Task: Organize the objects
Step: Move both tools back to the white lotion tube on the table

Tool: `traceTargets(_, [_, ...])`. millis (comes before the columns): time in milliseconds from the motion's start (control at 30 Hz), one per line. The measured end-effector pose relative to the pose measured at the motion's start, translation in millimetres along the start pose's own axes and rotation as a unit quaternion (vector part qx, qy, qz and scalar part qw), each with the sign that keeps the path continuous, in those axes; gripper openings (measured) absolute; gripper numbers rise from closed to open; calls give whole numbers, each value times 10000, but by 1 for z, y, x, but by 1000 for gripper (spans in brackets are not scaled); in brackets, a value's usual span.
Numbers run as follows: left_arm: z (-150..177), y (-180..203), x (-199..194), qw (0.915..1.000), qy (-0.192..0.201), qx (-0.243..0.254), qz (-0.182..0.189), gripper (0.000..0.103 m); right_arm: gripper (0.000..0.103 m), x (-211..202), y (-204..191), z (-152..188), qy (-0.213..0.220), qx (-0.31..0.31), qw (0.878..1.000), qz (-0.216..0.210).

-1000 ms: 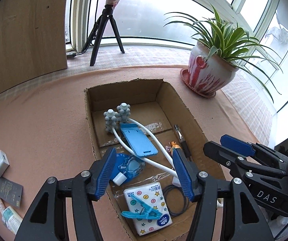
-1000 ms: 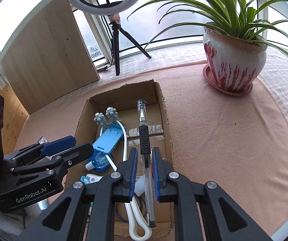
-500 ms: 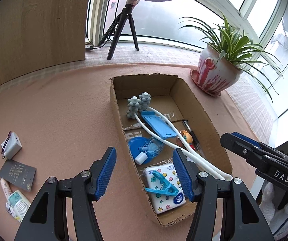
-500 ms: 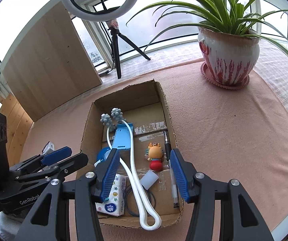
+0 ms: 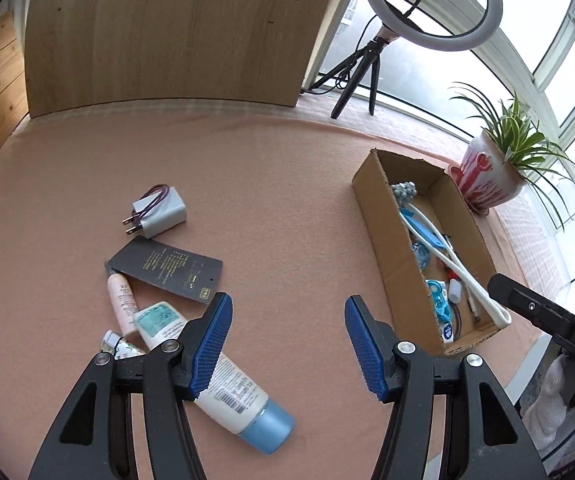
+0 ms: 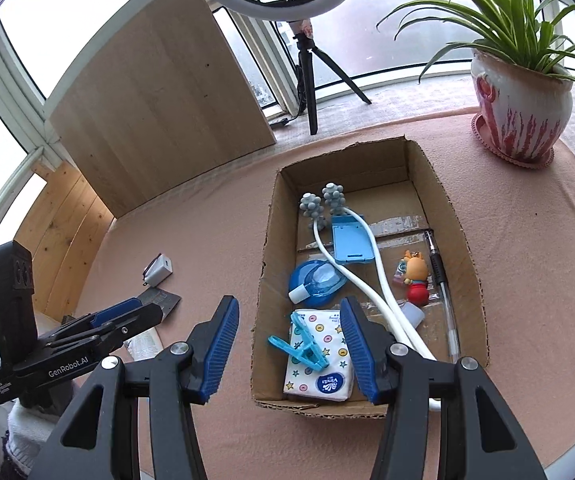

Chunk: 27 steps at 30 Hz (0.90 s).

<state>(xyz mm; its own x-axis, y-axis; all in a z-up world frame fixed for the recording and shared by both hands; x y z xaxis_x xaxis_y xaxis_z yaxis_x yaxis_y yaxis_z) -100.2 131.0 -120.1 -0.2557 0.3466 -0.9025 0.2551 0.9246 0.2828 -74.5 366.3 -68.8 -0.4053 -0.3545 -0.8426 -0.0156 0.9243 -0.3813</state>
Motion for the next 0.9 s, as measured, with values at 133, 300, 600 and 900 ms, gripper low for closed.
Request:
traceTargets(133, [18, -58, -12, 9988, 14, -446, -215, 62, 49, 11, -38, 11, -196, -350, 9990, -214])
traceTargets(300, [35, -125, -25, 9935, 71, -1075, -376, 62, 49, 29, -88, 25, -442, -824, 9946, -457])
traceTargets(600, [57, -183, -35, 9885, 133, -1449, -417, 63, 49, 81, -168, 62, -1119, -1498, 9781, -916])
traceTargets(900, [64, -200, -38, 9881, 109, -1489, -377, 63, 46, 133, -217, 94, -1707, -1889, 9616, -1022])
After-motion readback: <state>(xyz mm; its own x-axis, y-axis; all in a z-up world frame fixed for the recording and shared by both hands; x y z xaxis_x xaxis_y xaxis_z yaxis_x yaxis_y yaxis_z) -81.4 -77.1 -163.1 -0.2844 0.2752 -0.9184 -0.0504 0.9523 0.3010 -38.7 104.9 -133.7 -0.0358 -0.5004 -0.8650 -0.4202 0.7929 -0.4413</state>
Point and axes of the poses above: each gripper's, at about its wrist camera, not at the fingertips, and x roughly the way its jaws point, y to its right, z to its underside, the point moved 7 cm from there along x, roughly the way its jaws point, and after that the axes turned 12 degrees about -y, right-handed, at the moved point
